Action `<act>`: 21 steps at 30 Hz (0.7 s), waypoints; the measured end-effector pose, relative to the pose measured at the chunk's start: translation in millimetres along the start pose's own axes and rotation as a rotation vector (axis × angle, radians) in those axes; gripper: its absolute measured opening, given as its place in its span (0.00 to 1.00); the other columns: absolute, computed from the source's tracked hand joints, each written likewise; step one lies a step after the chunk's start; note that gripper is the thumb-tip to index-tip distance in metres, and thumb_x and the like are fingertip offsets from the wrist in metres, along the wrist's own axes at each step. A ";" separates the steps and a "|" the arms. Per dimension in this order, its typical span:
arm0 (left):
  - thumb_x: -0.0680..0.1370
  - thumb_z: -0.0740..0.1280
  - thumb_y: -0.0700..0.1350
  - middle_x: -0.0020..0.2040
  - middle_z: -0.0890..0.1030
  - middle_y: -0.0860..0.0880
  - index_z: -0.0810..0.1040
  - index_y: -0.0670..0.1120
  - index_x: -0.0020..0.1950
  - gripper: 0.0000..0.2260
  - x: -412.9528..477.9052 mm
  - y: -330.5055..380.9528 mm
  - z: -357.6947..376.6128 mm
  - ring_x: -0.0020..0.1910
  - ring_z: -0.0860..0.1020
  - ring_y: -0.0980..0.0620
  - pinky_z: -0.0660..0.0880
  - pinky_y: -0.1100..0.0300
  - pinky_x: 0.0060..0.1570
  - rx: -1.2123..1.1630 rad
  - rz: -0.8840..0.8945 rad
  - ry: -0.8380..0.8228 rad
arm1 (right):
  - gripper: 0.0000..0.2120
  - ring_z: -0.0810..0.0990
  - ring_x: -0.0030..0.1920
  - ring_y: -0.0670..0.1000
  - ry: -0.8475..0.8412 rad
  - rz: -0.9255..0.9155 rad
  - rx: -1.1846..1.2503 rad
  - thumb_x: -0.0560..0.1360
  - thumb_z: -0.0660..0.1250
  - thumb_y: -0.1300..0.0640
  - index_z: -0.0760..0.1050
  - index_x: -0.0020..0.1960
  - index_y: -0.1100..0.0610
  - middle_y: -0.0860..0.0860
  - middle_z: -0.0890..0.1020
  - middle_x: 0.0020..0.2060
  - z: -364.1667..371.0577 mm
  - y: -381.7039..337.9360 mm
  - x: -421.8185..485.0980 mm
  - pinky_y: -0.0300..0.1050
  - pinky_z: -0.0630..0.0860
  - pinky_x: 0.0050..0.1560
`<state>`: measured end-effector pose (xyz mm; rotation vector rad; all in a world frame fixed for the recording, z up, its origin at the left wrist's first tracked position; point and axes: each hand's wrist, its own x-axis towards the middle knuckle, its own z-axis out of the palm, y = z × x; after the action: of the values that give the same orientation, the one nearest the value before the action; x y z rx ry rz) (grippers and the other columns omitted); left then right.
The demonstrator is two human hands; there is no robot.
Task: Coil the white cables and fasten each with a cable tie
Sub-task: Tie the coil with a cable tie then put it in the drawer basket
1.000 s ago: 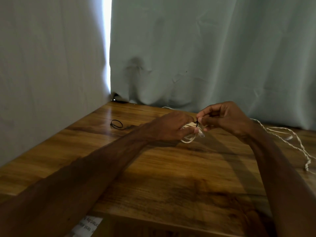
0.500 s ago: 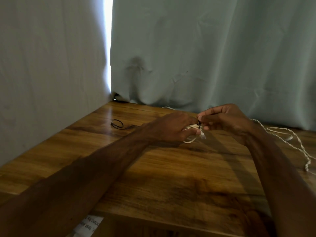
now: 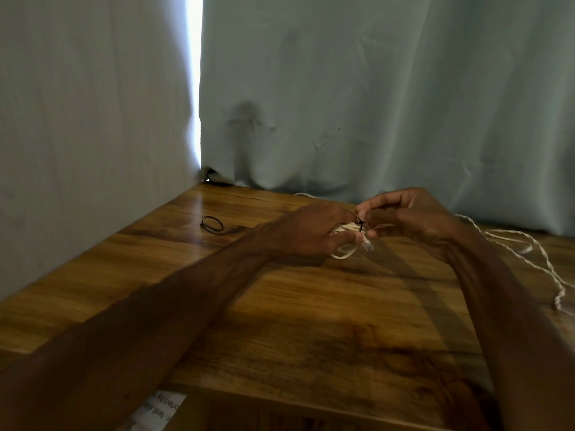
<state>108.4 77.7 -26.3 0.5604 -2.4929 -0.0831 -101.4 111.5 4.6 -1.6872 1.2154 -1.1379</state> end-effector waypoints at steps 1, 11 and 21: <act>0.83 0.66 0.48 0.36 0.73 0.66 0.75 0.64 0.47 0.10 0.2 -0.7 0.9 0.36 0.76 0.68 0.64 0.70 0.37 -0.002 -0.011 0.006 | 0.09 0.87 0.42 0.54 -0.006 -0.004 -0.004 0.72 0.73 0.69 0.83 0.53 0.67 0.61 0.87 0.47 -0.3 0.0 -0.2 0.44 0.85 0.44; 0.83 0.63 0.53 0.38 0.80 0.58 0.84 0.52 0.49 0.11 0.9 -5.2 3.1 0.37 0.79 0.60 0.71 0.60 0.38 0.022 -0.050 -0.020 | 0.06 0.87 0.44 0.53 -0.038 0.016 -0.030 0.74 0.72 0.68 0.83 0.51 0.66 0.59 0.88 0.46 -0.9 -1.6 -2.8 0.44 0.85 0.43; 0.83 0.65 0.51 0.37 0.78 0.60 0.84 0.49 0.52 0.10 1.6 -2.6 1.5 0.37 0.78 0.61 0.70 0.64 0.38 0.021 -0.020 -0.039 | 0.07 0.87 0.42 0.50 -0.087 0.074 0.028 0.75 0.70 0.69 0.82 0.52 0.66 0.56 0.87 0.44 -4.6 -2.0 -7.2 0.41 0.84 0.41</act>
<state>107.4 74.5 -27.2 0.5974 -2.5292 -0.0768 -106.2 118.6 6.3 -1.6397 1.1923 -1.0220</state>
